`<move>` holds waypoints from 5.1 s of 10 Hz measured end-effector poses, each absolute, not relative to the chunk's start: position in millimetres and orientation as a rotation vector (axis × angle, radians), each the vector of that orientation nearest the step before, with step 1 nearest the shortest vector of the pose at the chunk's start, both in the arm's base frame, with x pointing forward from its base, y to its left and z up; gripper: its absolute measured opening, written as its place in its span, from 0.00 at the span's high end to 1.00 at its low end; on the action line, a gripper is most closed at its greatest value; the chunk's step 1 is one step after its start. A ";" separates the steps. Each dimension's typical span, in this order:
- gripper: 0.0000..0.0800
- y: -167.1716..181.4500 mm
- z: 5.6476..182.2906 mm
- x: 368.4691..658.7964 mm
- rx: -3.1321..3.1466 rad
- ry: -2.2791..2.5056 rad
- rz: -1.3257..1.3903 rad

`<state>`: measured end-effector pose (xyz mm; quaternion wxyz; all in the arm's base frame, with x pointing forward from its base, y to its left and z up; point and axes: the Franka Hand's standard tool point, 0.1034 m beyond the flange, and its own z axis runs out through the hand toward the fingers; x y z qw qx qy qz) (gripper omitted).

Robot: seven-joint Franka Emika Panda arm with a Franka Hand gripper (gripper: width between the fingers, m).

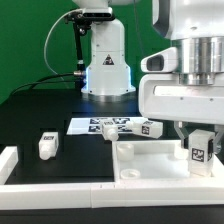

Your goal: Assemble one leg

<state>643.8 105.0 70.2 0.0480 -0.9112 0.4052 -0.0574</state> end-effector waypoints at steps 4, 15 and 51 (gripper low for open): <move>0.64 107.0 68.2 639.5 -2.173 2.006 -0.034; 0.19 109.1 69.5 644.4 -2.943 0.630 -0.189; 0.64 110.4 68.3 641.6 -2.902 0.938 -0.147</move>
Offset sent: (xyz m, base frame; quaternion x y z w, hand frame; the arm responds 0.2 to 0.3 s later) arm 0.0149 0.0165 0.0062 0.0442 -0.0232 0.2862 0.9569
